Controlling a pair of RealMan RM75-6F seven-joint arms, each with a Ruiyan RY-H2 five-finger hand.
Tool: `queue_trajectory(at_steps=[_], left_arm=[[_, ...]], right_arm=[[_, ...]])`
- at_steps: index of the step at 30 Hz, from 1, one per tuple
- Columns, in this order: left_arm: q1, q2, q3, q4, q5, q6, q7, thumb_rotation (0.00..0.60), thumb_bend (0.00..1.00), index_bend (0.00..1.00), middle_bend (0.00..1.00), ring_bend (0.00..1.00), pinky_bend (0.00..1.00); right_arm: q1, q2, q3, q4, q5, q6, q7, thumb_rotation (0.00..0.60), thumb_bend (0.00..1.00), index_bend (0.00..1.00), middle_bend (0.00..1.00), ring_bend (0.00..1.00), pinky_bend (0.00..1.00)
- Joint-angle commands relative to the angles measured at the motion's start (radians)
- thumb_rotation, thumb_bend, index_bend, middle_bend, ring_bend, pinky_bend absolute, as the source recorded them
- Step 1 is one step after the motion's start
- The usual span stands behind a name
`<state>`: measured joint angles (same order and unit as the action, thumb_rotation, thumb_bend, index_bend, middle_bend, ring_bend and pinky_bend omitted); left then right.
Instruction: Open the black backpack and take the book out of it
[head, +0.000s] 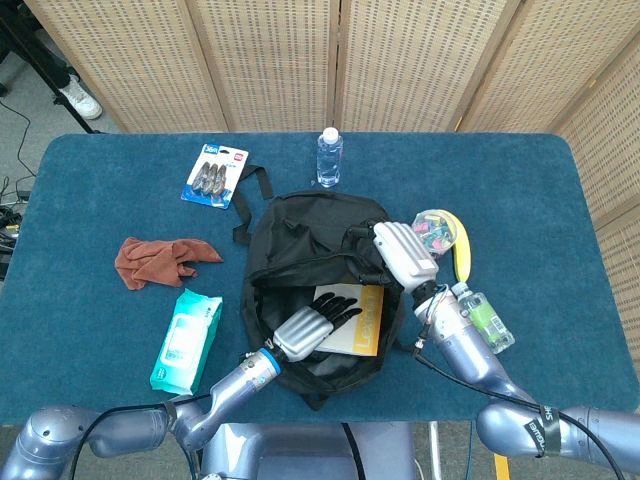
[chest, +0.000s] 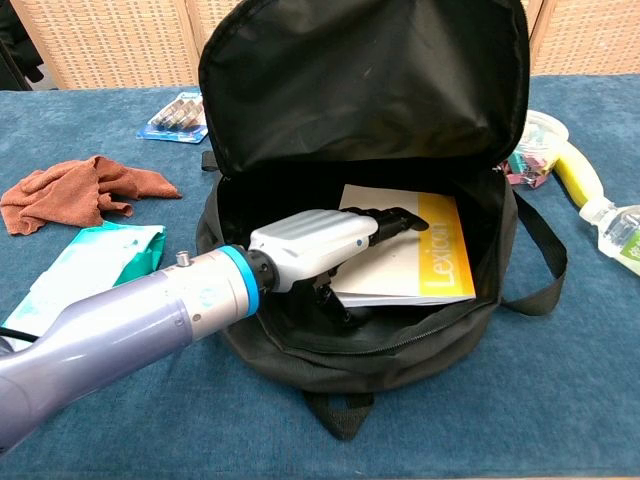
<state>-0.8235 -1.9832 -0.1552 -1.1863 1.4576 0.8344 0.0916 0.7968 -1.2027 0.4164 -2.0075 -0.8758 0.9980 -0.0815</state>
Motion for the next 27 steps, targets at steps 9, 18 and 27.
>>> queue_trajectory(at_steps=[9,18,27], left_arm=[[-0.026,-0.099,-0.020,0.118,0.037,0.121,0.008,0.600,0.58,0.39,0.15,0.19,0.28],[-0.016,-0.118,0.016,0.182,0.100,0.221,-0.068,0.600,0.60,0.77,0.47,0.49,0.56],[0.023,-0.003,0.054,0.070,0.147,0.307,-0.185,0.600,0.60,0.80,0.49,0.50,0.57]], right_arm=[[-0.010,0.032,-0.007,-0.006,-0.021,-0.003,0.035,0.600,0.60,0.62,0.58,0.37,0.26],[-0.016,0.039,-0.021,0.021,-0.038,0.003,0.051,0.600,0.59,0.62,0.59,0.37,0.26],[-0.030,0.045,-0.026,0.051,-0.031,-0.005,0.094,0.600,0.59,0.62,0.59,0.37,0.26]])
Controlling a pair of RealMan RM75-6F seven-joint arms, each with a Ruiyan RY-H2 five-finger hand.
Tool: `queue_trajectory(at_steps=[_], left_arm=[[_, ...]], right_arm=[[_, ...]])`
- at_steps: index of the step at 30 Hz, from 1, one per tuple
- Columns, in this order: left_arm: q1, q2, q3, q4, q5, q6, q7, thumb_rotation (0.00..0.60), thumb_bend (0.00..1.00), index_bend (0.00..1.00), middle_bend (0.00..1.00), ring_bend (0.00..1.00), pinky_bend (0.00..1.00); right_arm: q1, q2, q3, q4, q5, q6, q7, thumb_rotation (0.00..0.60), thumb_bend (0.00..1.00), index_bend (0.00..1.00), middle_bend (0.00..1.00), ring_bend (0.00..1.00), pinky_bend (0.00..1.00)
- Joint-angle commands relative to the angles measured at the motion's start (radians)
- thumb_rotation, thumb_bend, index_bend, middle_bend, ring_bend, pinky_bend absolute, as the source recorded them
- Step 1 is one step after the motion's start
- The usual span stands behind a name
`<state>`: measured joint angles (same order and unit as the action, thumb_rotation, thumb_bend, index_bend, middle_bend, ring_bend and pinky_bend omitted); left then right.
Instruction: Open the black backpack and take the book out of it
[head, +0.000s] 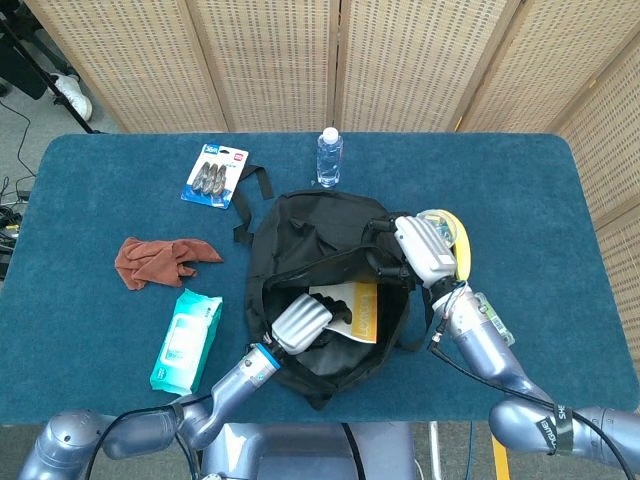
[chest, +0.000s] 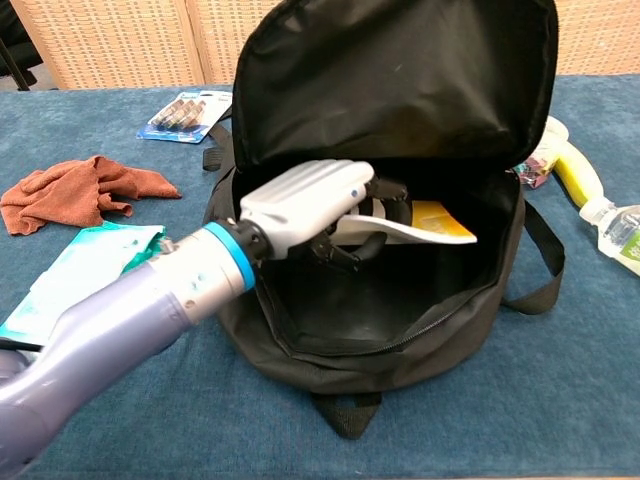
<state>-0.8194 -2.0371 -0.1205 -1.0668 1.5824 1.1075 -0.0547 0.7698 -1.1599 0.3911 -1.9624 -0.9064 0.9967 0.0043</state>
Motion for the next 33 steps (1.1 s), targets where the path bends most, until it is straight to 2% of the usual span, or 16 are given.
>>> queue_trajectory(at_steps=[1,2,3,6,11,14,19,24,28,30,33], left_arm=[[0.027,0.073,0.027,-0.072,0.030,0.047,-0.052,0.600,0.60,0.80,0.49,0.51,0.57],[0.035,0.098,0.035,-0.099,0.035,0.058,-0.072,0.600,0.60,0.80,0.49,0.51,0.57],[0.061,0.171,0.056,-0.177,0.056,0.102,-0.138,0.600,0.60,0.80,0.49,0.51,0.57],[0.087,0.317,0.093,-0.317,0.100,0.150,-0.217,0.600,0.60,0.80,0.49,0.51,0.57],[0.121,0.497,0.117,-0.482,0.124,0.206,-0.305,0.600,0.61,0.80,0.49,0.51,0.57],[0.133,0.644,0.141,-0.585,0.137,0.222,-0.442,0.600,0.62,0.81,0.49,0.51,0.57],[0.155,0.788,0.149,-0.640,0.157,0.280,-0.597,0.600,0.63,0.81,0.50,0.51,0.57],[0.190,0.942,0.138,-0.655,0.113,0.331,-0.795,0.600,0.63,0.81,0.50,0.51,0.57],[0.195,1.045,0.149,-0.649,0.076,0.290,-0.895,0.600,0.64,0.82,0.50,0.51,0.57],[0.168,1.139,0.164,-0.619,0.006,0.152,-0.947,0.600,0.64,0.82,0.50,0.51,0.57],[0.128,1.189,0.182,-0.590,-0.013,0.013,-1.004,0.600,0.64,0.82,0.51,0.51,0.57]], right_arm=[[-0.004,0.003,-0.002,0.010,-0.003,-0.005,0.012,0.600,0.59,0.62,0.59,0.37,0.26],[-0.005,0.005,-0.002,0.015,-0.004,-0.007,0.015,0.600,0.59,0.62,0.59,0.37,0.26],[-0.007,0.007,-0.004,0.030,-0.001,-0.006,0.016,0.600,0.59,0.62,0.59,0.37,0.26],[-0.006,0.002,-0.006,0.060,0.012,-0.015,0.026,0.600,0.59,0.62,0.59,0.37,0.26],[-0.008,-0.010,-0.015,0.112,0.025,-0.036,0.048,0.600,0.57,0.62,0.59,0.37,0.26],[-0.013,-0.024,-0.031,0.161,0.025,-0.052,0.061,0.600,0.57,0.62,0.59,0.37,0.26],[-0.024,-0.054,-0.054,0.215,0.032,-0.066,0.080,0.600,0.57,0.62,0.59,0.37,0.26],[-0.046,-0.078,-0.088,0.236,0.011,-0.070,0.089,0.600,0.57,0.62,0.59,0.37,0.26],[-0.058,-0.085,-0.101,0.236,-0.009,-0.067,0.094,0.600,0.57,0.62,0.59,0.37,0.26],[-0.067,-0.092,-0.113,0.236,-0.024,-0.065,0.094,0.600,0.57,0.62,0.59,0.37,0.26],[-0.075,-0.097,-0.120,0.232,-0.038,-0.061,0.096,0.600,0.57,0.62,0.59,0.37,0.26]])
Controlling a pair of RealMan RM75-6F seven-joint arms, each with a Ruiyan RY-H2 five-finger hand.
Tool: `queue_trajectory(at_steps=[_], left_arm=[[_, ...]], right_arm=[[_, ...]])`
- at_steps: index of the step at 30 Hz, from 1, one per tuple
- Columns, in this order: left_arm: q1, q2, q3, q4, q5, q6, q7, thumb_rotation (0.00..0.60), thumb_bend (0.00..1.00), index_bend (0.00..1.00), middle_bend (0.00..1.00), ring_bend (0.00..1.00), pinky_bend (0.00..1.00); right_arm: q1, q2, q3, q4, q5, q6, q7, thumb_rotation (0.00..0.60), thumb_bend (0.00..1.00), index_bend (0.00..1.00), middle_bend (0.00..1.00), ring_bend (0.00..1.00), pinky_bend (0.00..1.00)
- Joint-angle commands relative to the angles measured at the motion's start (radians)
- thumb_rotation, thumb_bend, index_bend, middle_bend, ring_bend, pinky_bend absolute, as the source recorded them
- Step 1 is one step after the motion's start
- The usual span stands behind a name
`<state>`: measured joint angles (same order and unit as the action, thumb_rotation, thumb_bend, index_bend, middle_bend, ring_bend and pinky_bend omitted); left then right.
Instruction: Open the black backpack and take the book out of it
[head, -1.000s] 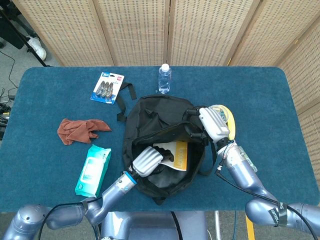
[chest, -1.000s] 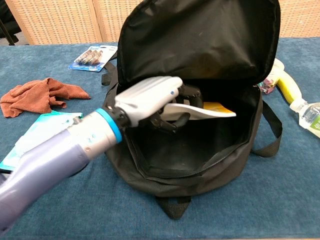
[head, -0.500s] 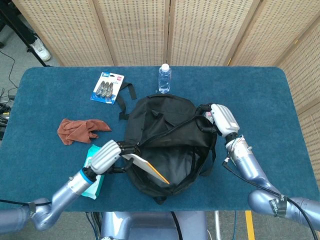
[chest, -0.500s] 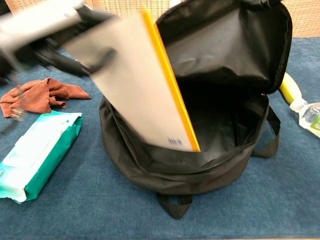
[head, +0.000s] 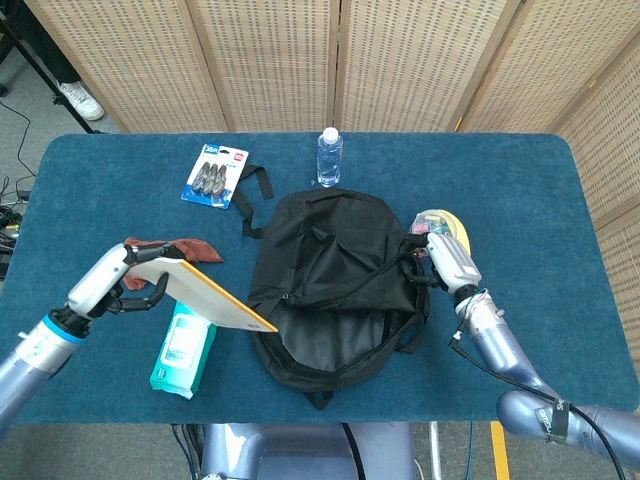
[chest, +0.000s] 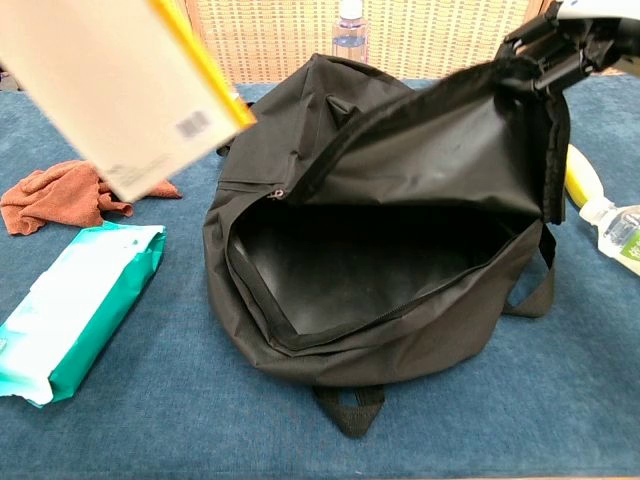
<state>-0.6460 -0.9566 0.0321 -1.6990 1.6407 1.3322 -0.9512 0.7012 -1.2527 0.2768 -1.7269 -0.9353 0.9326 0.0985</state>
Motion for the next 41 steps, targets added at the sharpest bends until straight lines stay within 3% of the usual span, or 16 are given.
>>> queue_trajectory(at_steps=[1,4,7,9,10,11,12,14,17,18,20,26,30,34,37,41], left_arm=[[-0.062,0.115,0.043,0.071,-0.080,-0.282,-0.099,0.600,0.64,0.82,0.51,0.51,0.57],[-0.087,0.076,0.039,0.136,-0.135,-0.397,0.001,0.600,0.64,0.83,0.51,0.51,0.57],[-0.075,-0.013,0.014,0.205,-0.227,-0.431,0.153,0.600,0.61,0.84,0.48,0.48,0.57],[-0.064,-0.059,-0.001,0.237,-0.270,-0.426,0.233,0.600,0.47,0.78,0.33,0.33,0.50],[-0.056,-0.091,-0.010,0.258,-0.297,-0.421,0.287,0.600,0.34,0.68,0.18,0.19,0.41],[-0.052,-0.105,-0.017,0.267,-0.310,-0.415,0.310,0.600,0.20,0.54,0.06,0.08,0.31],[-0.039,-0.134,-0.033,0.285,-0.337,-0.389,0.355,0.600,0.13,0.44,0.02,0.03,0.25],[-0.013,-0.177,-0.066,0.302,-0.385,-0.326,0.439,0.600,0.03,0.22,0.00,0.00,0.14],[0.024,-0.199,-0.106,0.284,-0.421,-0.232,0.528,0.600,0.00,0.03,0.00,0.00,0.04],[0.036,-0.196,-0.117,0.269,-0.429,-0.205,0.555,0.600,0.00,0.01,0.00,0.00,0.02],[0.054,-0.180,-0.131,0.241,-0.432,-0.171,0.579,0.600,0.00,0.00,0.00,0.00,0.00],[0.144,-0.118,-0.140,0.153,-0.389,-0.033,0.615,0.600,0.00,0.00,0.00,0.00,0.00],[0.228,-0.103,-0.119,0.114,-0.352,0.076,0.669,0.600,0.00,0.00,0.00,0.00,0.00],[0.313,-0.098,-0.091,0.091,-0.321,0.175,0.722,0.600,0.00,0.00,0.00,0.00,0.00],[0.365,-0.099,-0.076,0.081,-0.309,0.226,0.720,0.600,0.00,0.00,0.00,0.00,0.00],[0.448,-0.083,-0.044,0.054,-0.304,0.266,0.690,0.600,0.00,0.00,0.00,0.00,0.00]], right_arm=[[-0.010,-0.005,-0.011,-0.011,-0.019,0.004,0.002,0.600,0.57,0.62,0.59,0.37,0.26],[-0.026,-0.001,-0.028,-0.033,-0.057,0.015,-0.002,0.600,0.57,0.62,0.59,0.37,0.26],[-0.041,0.000,-0.049,-0.056,-0.097,0.022,-0.003,0.600,0.57,0.62,0.59,0.37,0.26],[-0.049,0.000,-0.059,-0.064,-0.118,0.024,0.000,0.600,0.56,0.62,0.59,0.37,0.26],[-0.056,-0.001,-0.068,-0.070,-0.138,0.025,0.005,0.600,0.53,0.62,0.59,0.37,0.26],[-0.060,-0.003,-0.073,-0.070,-0.151,0.029,0.007,0.600,0.42,0.62,0.58,0.37,0.26],[-0.069,-0.007,-0.086,-0.068,-0.186,0.037,0.012,0.600,0.27,0.61,0.56,0.37,0.26],[-0.081,-0.005,-0.115,-0.062,-0.265,0.037,0.032,0.600,0.05,0.56,0.48,0.32,0.26],[-0.088,0.034,-0.175,-0.070,-0.374,0.004,0.038,0.600,0.00,0.33,0.21,0.11,0.22],[-0.090,0.055,-0.194,-0.082,-0.404,-0.007,0.037,0.600,0.00,0.24,0.11,0.04,0.18],[-0.099,0.082,-0.217,-0.100,-0.454,0.001,0.026,0.600,0.00,0.14,0.02,0.00,0.11],[-0.167,0.186,-0.307,-0.093,-0.705,0.140,-0.041,0.600,0.00,0.10,0.00,0.00,0.07],[-0.217,0.239,-0.341,0.033,-0.873,0.300,-0.061,0.600,0.00,0.10,0.00,0.00,0.07],[-0.261,0.239,-0.327,0.238,-0.966,0.462,-0.123,0.600,0.00,0.10,0.00,0.00,0.06],[-0.298,0.212,-0.311,0.344,-0.954,0.535,-0.150,0.600,0.00,0.10,0.00,0.00,0.05],[-0.393,0.148,-0.273,0.386,-0.807,0.602,-0.146,0.600,0.00,0.10,0.00,0.00,0.04]])
